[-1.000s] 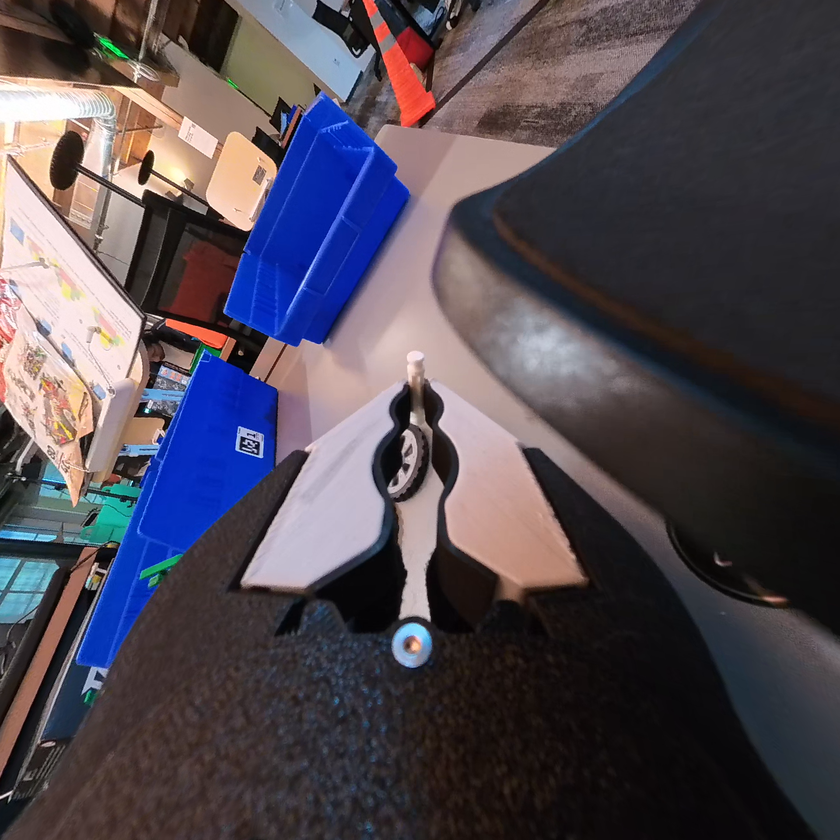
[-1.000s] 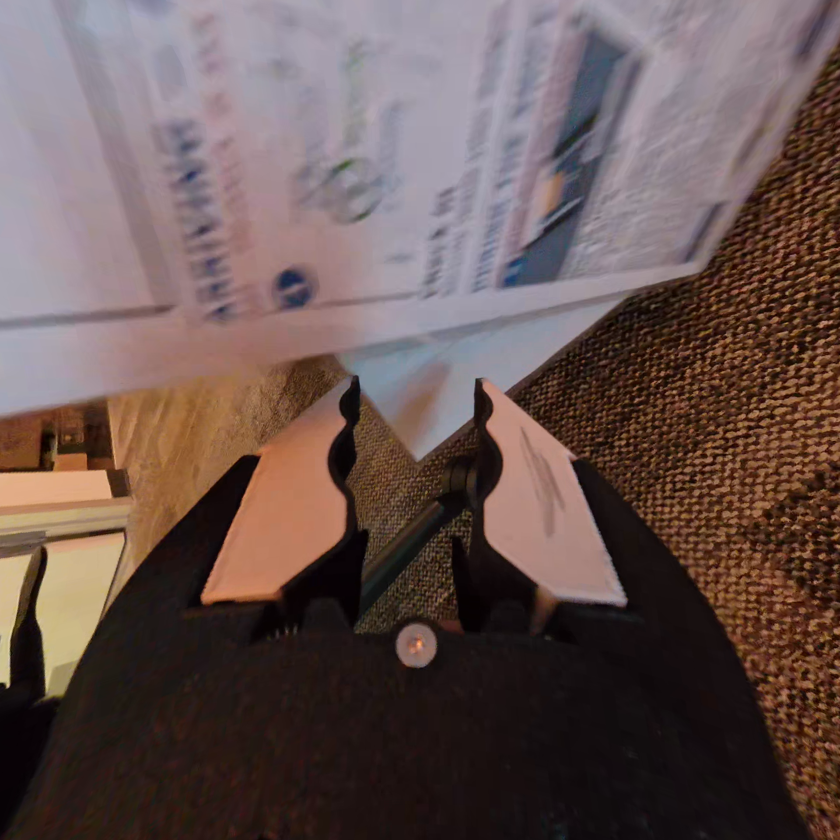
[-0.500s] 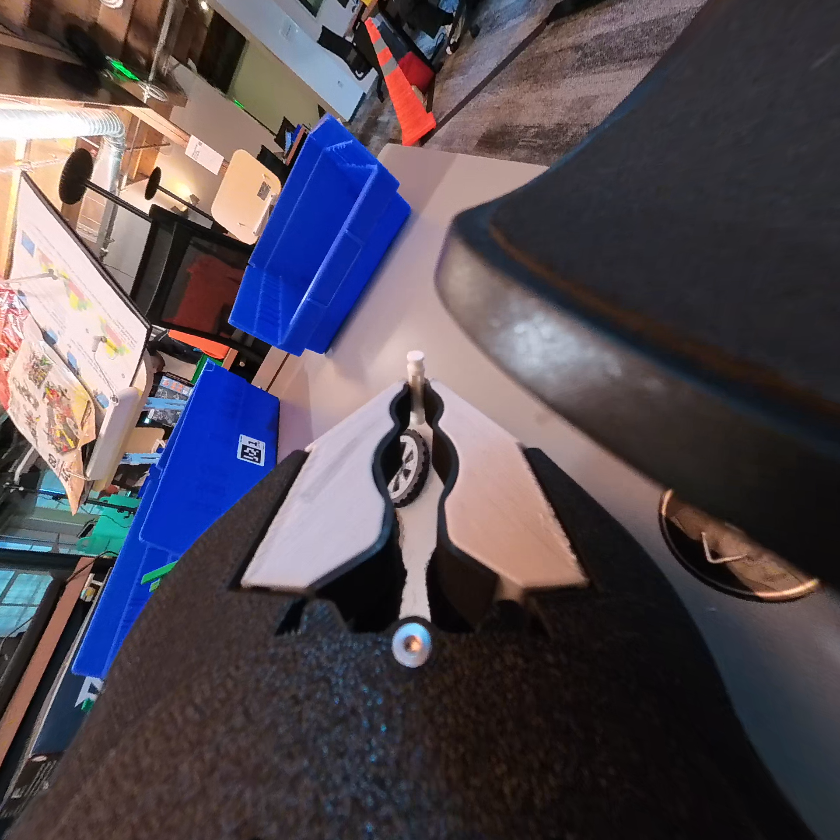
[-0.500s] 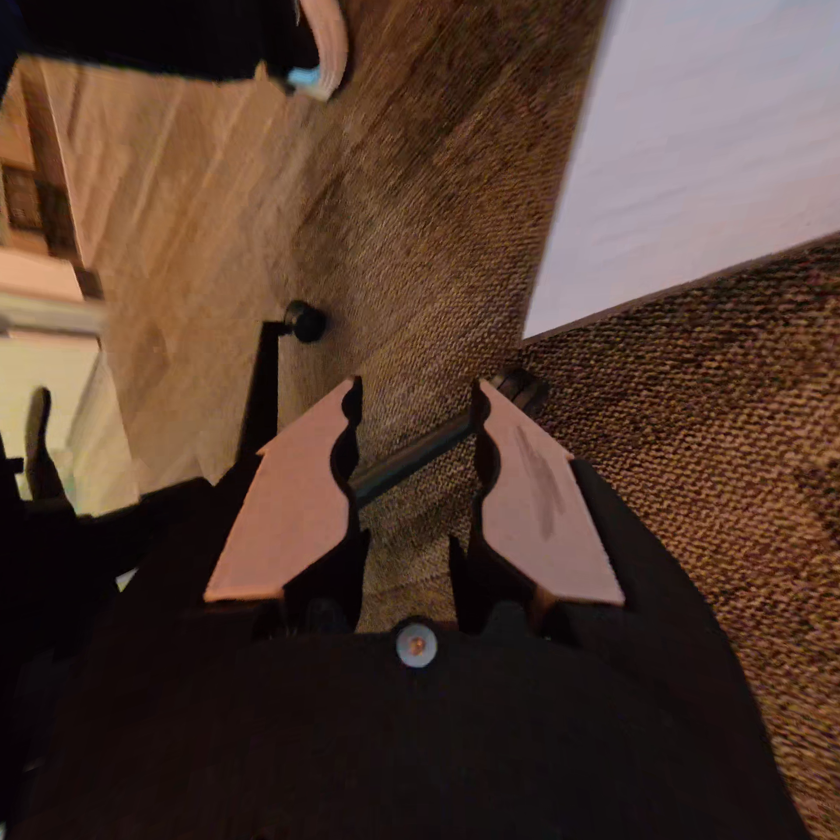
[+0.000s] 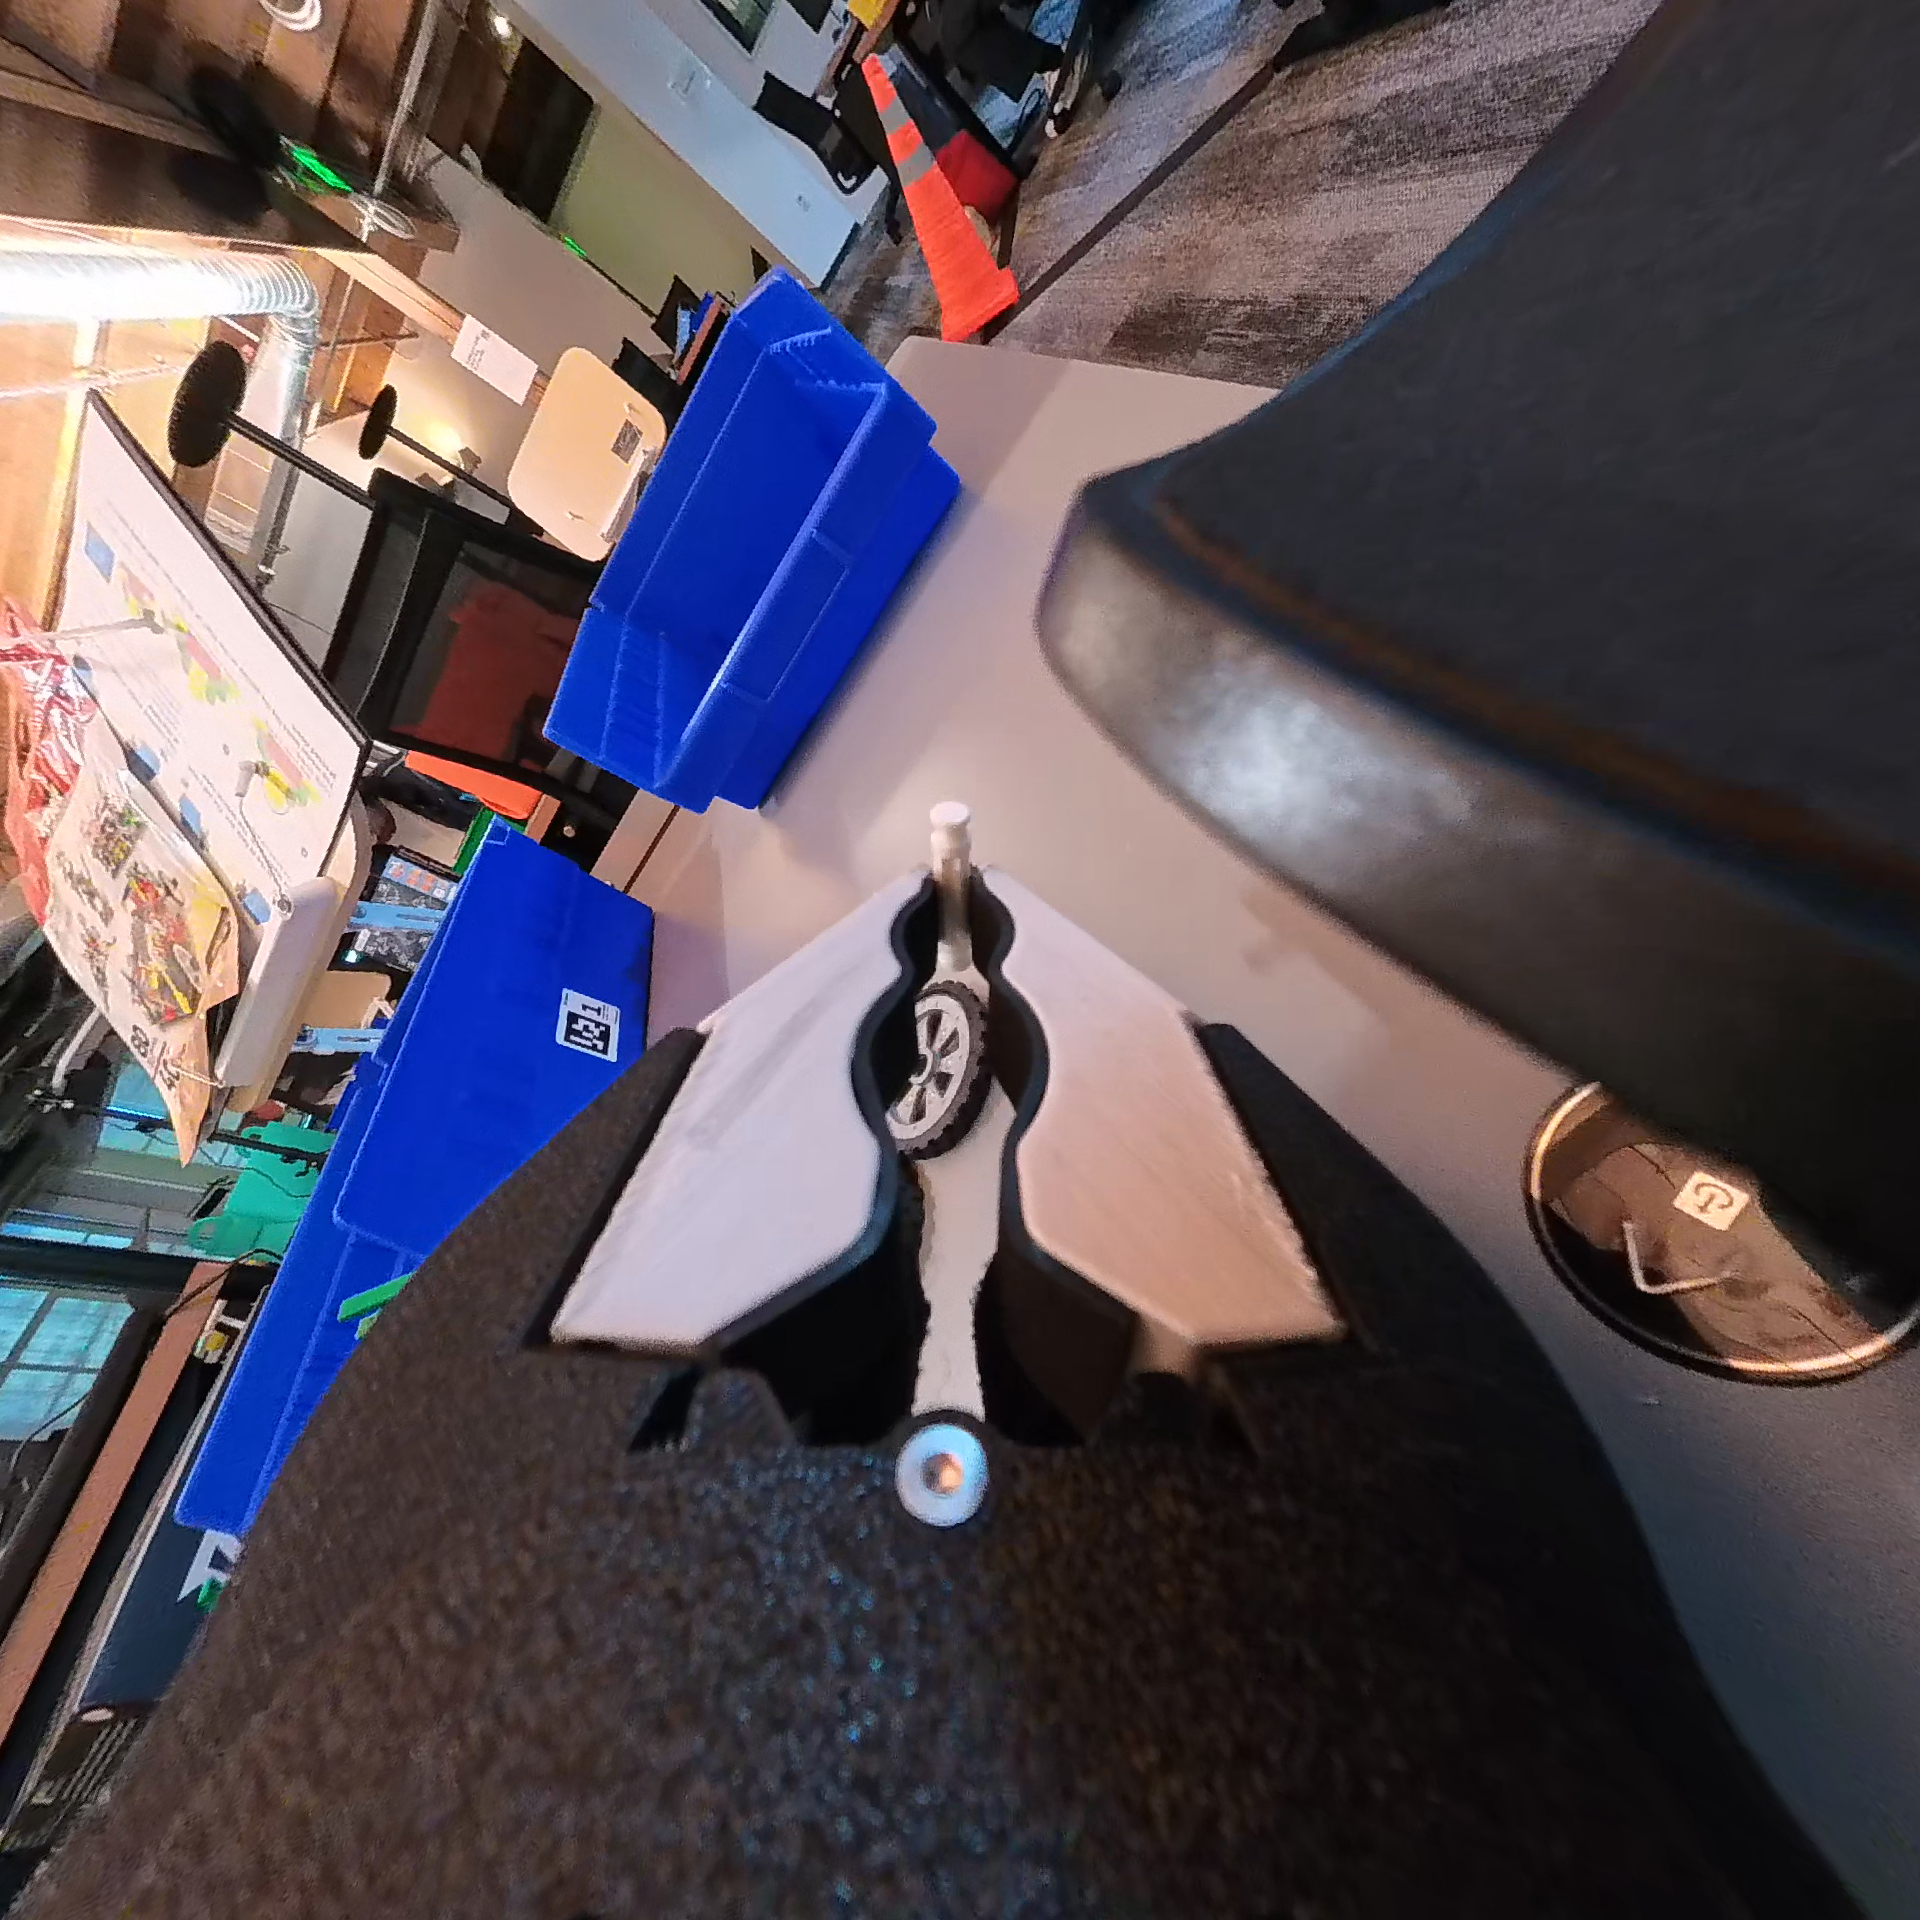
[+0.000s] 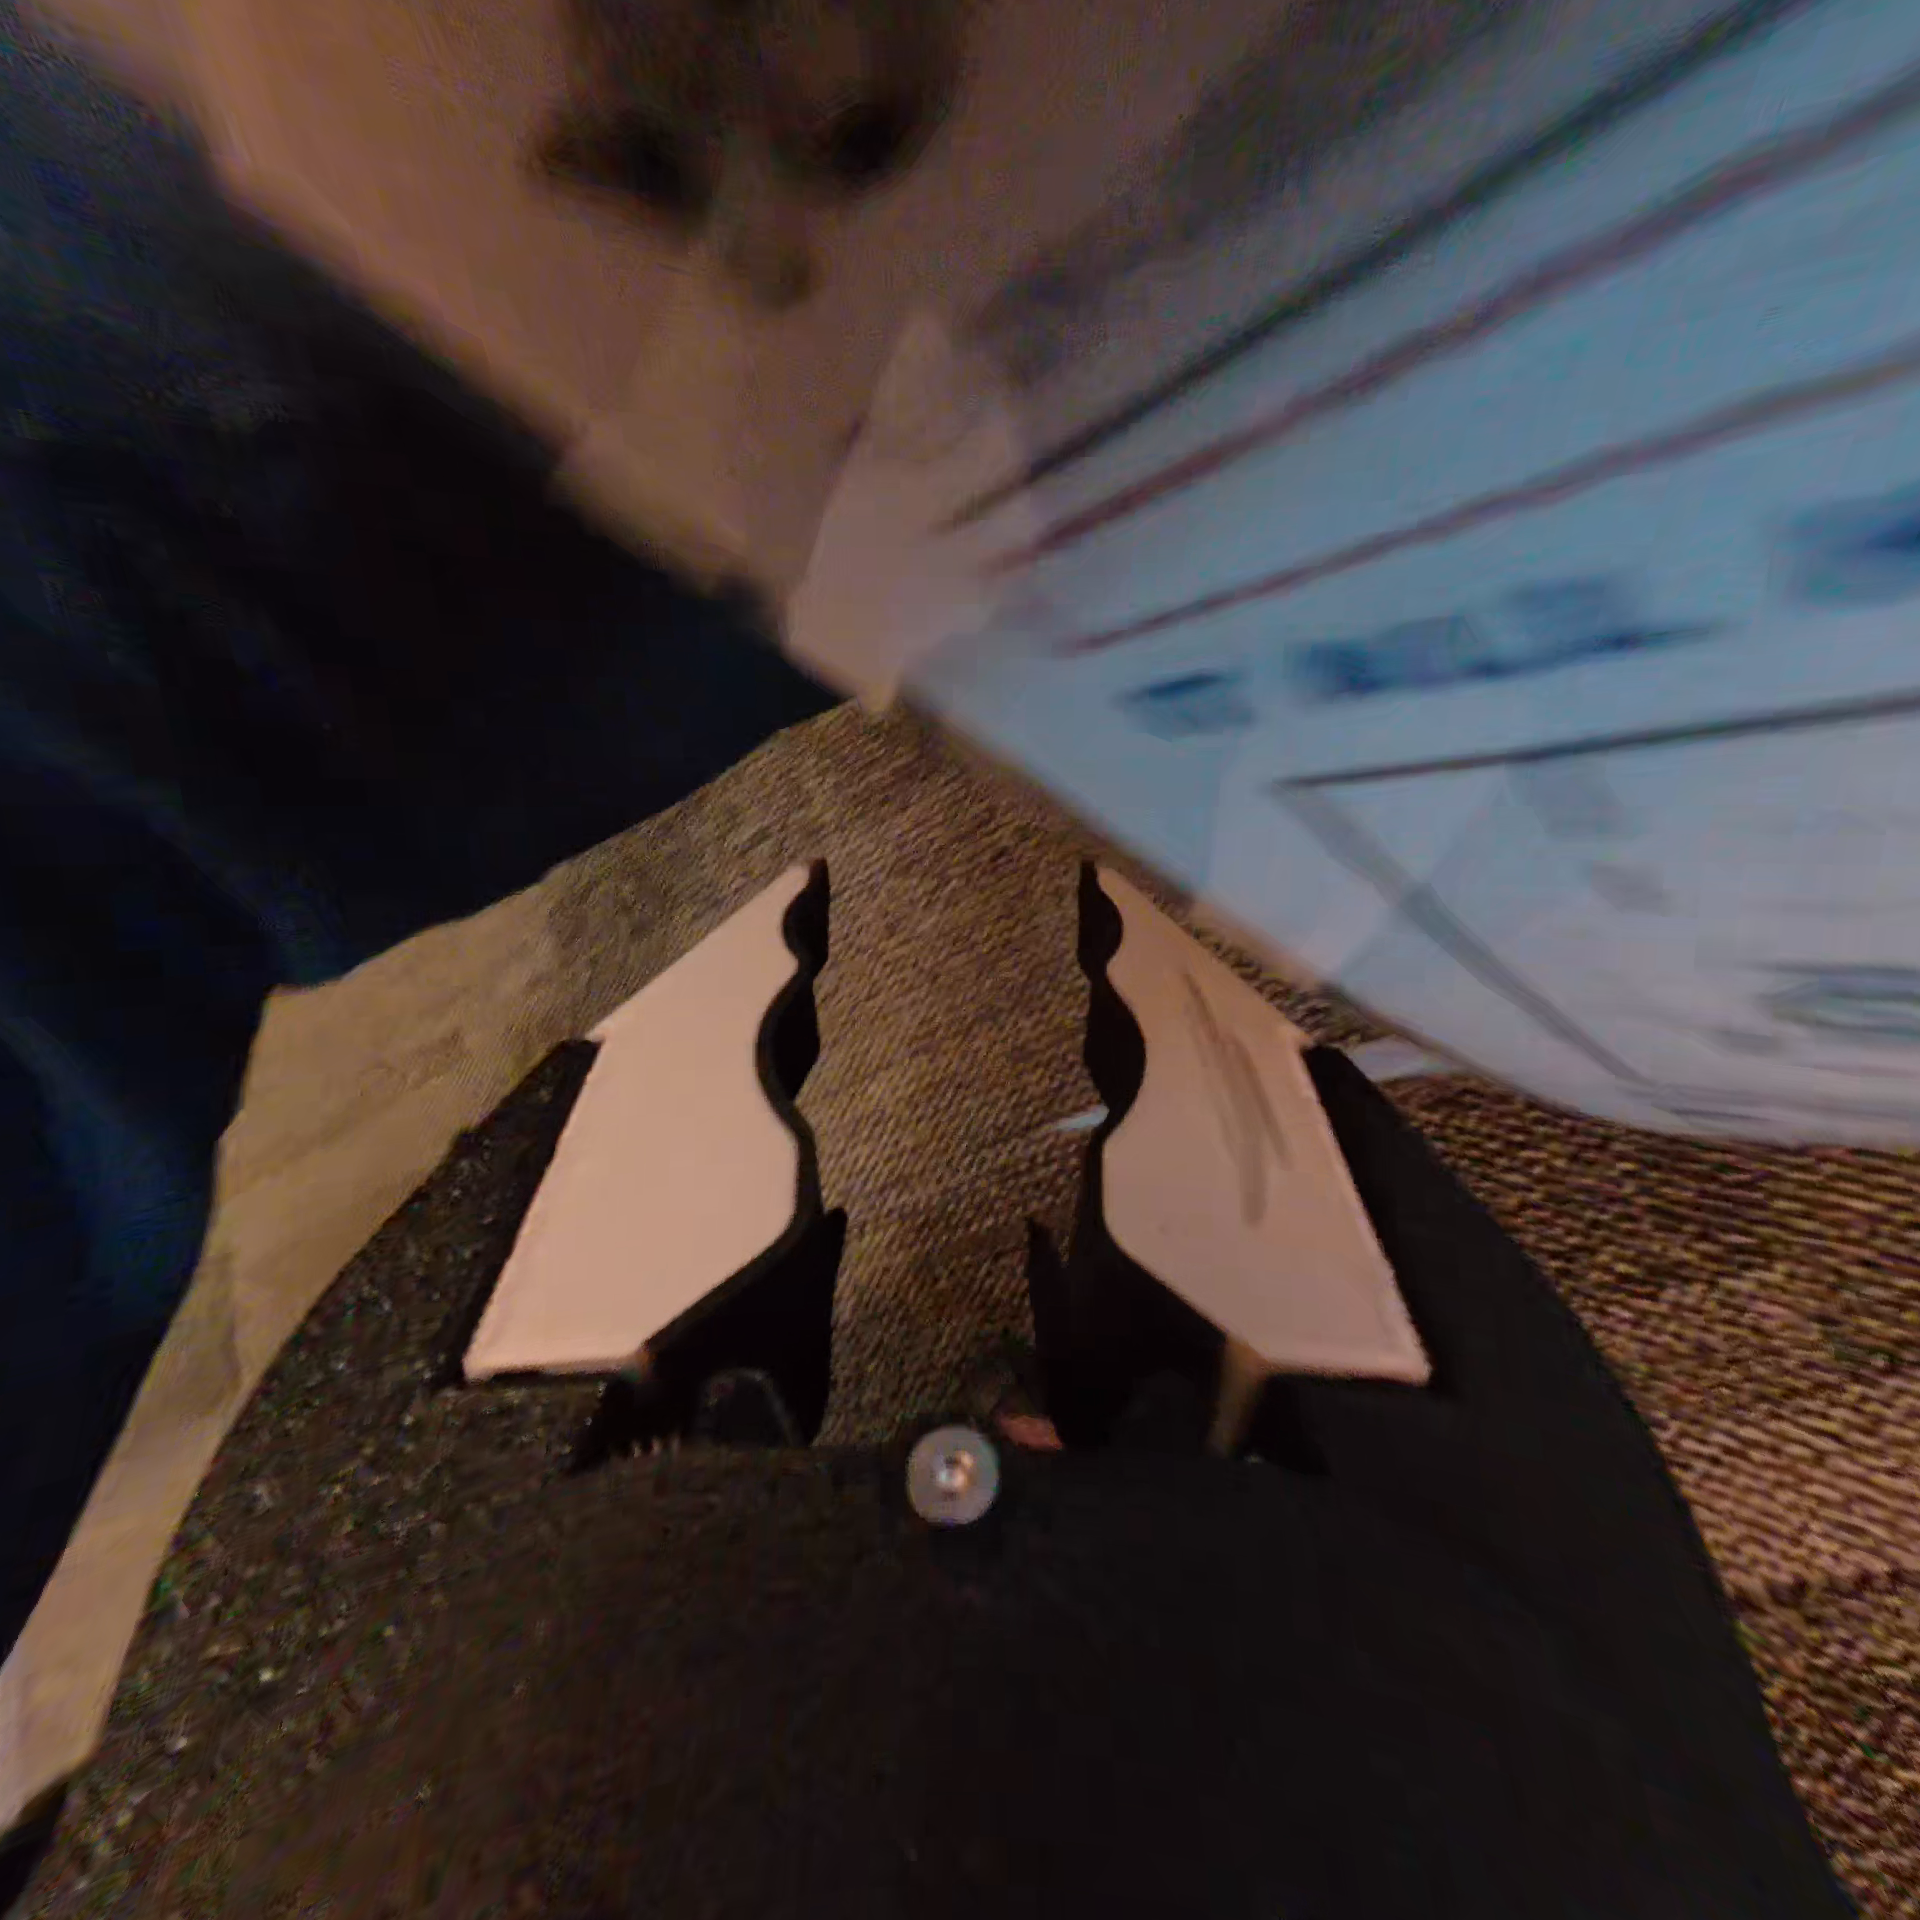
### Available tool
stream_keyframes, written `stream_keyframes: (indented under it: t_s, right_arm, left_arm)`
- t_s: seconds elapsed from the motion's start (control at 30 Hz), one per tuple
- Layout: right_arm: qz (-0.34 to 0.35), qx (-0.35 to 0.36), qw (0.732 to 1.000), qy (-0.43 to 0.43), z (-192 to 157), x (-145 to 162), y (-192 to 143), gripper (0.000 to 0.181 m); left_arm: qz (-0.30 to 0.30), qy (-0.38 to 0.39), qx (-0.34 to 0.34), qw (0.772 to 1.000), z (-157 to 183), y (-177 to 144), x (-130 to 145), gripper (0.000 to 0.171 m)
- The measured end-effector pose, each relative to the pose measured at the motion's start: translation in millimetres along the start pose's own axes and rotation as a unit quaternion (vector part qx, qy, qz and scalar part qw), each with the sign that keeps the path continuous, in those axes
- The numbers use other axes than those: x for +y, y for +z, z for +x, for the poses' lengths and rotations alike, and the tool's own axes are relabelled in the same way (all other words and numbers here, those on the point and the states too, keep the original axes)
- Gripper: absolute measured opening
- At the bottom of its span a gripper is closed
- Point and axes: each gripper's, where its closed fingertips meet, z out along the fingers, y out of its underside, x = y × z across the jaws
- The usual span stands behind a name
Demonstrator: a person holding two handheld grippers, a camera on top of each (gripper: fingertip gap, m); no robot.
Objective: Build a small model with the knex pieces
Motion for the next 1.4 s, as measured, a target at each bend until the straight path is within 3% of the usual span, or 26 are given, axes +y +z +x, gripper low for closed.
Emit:
stream_keyframes:
  t_s: [0.1,0.3,0.4,0.47,0.57,0.63,0.77,0.9,1.0,1.2,1.4]
  right_arm:
    - [0.042,0.046,0.997,0.046,39,-24,-5,0.047]
    - [0.102,0.129,0.98,0.113,133,-42,-43,0.062]
    - [0.05,0.149,0.983,0.092,161,-27,-53,0.056]
    - [-0.017,0.122,0.99,0.062,151,-4,-46,0.045]
    - [-0.101,0.074,0.992,0.004,105,29,-17,0.046]
    - [-0.121,0.064,0.987,-0.088,74,32,6,0.05]
    - [-0.108,0.113,0.964,-0.216,57,-10,37,0.072]
    - [-0.065,0.162,0.968,-0.181,98,-69,37,0.069]
    - [-0.052,0.206,0.969,-0.122,151,-85,17,0.07]
    - [-0.042,0.298,0.95,-0.081,252,-90,-58,0.071]
    - [-0.092,0.378,0.916,-0.097,328,-81,-131,0.085]
  left_arm:
    - [-0.001,-0.002,-0.004,1.0,-2,0,1,0.002]
    - [0.001,-0.001,-0.002,1.0,-1,0,0,0.002]
    - [0.004,-0.001,-0.002,1.0,-1,-1,0,0.002]
    - [0.008,-0.002,-0.002,1.0,-1,-2,-1,0.002]
    - [0.012,-0.004,-0.003,1.0,-2,-3,-2,0.002]
    - [0.015,-0.006,-0.004,1.0,-2,-3,-3,0.002]
    - [0.015,-0.004,-0.003,1.0,-2,-4,-3,0.002]
    - [0.016,-0.004,-0.003,1.0,-2,-4,-3,0.002]
    - [0.015,-0.004,-0.003,1.0,-2,-4,-3,0.002]
    - [0.015,-0.005,-0.004,1.0,-2,-4,-3,0.002]
    - [0.014,-0.003,-0.003,1.0,-1,-4,-3,0.002]
